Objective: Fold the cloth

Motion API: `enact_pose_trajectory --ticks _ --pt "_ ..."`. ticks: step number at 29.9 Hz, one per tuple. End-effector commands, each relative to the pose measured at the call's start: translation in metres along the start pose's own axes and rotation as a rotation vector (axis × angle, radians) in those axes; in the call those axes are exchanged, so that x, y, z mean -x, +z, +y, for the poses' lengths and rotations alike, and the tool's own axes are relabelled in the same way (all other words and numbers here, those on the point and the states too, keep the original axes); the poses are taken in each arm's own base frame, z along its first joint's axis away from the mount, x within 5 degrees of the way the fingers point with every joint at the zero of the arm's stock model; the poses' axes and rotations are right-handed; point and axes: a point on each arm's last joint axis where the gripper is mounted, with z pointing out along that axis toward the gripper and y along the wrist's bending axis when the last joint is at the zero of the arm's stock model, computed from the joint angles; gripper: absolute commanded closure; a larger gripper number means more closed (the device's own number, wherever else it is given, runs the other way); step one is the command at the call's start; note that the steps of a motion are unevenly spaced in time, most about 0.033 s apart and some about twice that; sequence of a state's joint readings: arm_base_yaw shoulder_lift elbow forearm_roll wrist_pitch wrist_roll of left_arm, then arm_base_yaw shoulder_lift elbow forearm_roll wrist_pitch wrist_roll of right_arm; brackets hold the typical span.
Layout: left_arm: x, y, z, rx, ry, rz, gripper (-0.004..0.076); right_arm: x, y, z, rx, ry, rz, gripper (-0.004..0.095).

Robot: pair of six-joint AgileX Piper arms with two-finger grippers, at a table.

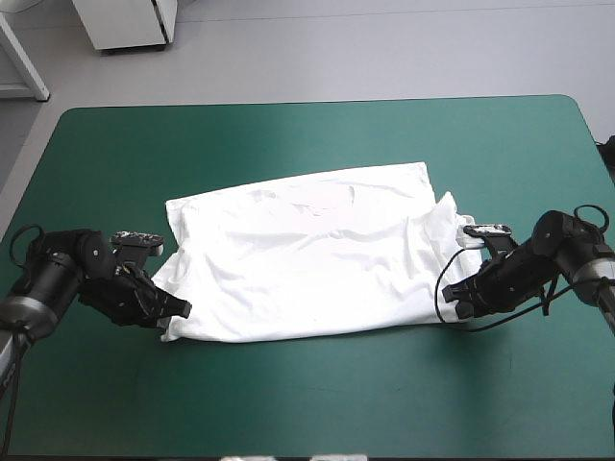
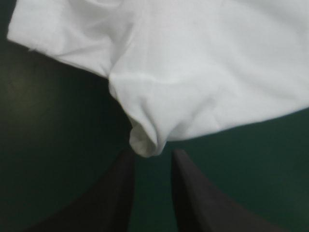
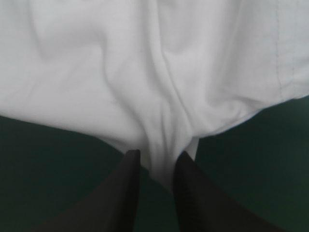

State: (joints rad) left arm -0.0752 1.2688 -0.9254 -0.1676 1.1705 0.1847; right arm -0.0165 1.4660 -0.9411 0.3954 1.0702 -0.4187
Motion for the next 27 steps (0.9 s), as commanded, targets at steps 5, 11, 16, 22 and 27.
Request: enact_pose_trajectory --ticks 5,11,16,22,27 --pt "-0.012 -0.064 -0.01 0.046 0.026 -0.262 0.0421 0.014 -0.066 0.019 -0.049 -0.075 -0.206 0.04" --pt "0.02 -0.104 0.004 0.246 0.042 -0.479 0.0418 0.037 -0.123 0.035 -0.078 -0.103 -0.387 0.04" --pt "0.048 -0.082 0.013 0.264 0.044 -0.388 0.0328 0.043 -0.15 0.044 -0.094 -0.139 -0.468 0.04" --pt "0.066 -0.046 0.019 0.226 0.027 -0.244 0.0271 0.043 -0.153 0.045 -0.099 -0.144 -0.474 0.04" --pt "0.069 -0.031 0.022 0.22 0.025 -0.198 0.0271 0.044 -0.153 0.045 -0.101 -0.149 -0.476 0.0401"
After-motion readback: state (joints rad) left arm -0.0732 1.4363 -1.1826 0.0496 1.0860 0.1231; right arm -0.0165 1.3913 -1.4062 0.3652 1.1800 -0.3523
